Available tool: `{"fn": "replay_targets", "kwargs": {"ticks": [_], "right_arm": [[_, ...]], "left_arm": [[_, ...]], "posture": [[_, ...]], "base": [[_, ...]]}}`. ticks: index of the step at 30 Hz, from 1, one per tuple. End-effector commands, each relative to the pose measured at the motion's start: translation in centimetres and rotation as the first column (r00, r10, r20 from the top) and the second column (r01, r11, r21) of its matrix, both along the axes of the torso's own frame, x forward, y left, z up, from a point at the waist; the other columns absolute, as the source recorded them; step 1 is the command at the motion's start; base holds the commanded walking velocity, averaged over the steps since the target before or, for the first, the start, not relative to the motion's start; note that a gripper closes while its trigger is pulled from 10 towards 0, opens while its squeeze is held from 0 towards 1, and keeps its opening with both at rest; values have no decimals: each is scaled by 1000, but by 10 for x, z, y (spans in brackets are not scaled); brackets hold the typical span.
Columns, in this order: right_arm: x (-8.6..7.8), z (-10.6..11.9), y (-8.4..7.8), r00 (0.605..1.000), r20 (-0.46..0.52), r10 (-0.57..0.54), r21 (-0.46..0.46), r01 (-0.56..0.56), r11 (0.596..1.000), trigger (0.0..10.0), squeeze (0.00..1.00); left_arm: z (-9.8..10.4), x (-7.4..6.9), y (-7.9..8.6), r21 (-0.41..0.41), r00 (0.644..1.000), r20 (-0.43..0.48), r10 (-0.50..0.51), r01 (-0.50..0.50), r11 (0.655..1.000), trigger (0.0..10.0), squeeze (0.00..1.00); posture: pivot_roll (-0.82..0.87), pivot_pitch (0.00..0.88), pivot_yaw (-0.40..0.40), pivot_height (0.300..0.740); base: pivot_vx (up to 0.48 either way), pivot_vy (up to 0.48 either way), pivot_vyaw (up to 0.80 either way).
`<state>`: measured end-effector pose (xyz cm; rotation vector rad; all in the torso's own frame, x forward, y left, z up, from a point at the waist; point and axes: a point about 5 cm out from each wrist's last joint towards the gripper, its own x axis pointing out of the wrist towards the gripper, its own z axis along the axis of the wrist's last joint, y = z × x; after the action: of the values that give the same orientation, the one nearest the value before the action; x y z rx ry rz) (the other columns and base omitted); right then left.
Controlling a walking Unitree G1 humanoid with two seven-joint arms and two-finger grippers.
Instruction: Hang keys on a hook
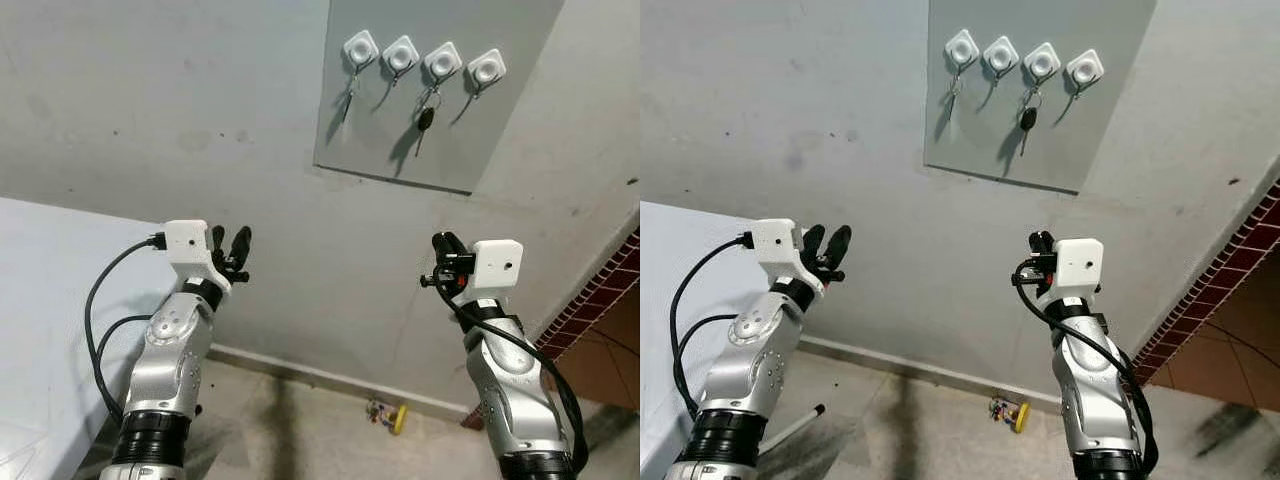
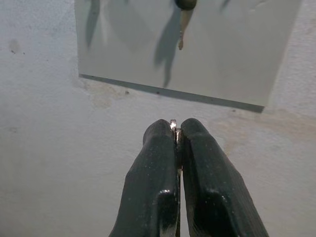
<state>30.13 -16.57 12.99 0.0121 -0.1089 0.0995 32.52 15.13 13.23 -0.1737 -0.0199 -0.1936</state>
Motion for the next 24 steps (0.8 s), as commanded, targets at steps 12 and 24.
{"fn": "replay_targets", "kwargs": {"ticks": [12, 24], "right_arm": [[1, 8, 6, 999, 35, 14, 1, -14, 1000, 10000, 0], [1, 7, 9, 999, 34, 25, 2, -25, 1000, 10000, 0]], "left_arm": [[5, 1, 0, 20, 1000, 21, -13, 13, 1000, 10000, 0], [7, 0, -3, 83, 999, 40, -28, 25, 996, 10000, 0]], "posture": [[-22, 0, -53, 740], [-19, 0, -52, 740]], "base": [[340, 0, 0], [433, 0, 0]]}}
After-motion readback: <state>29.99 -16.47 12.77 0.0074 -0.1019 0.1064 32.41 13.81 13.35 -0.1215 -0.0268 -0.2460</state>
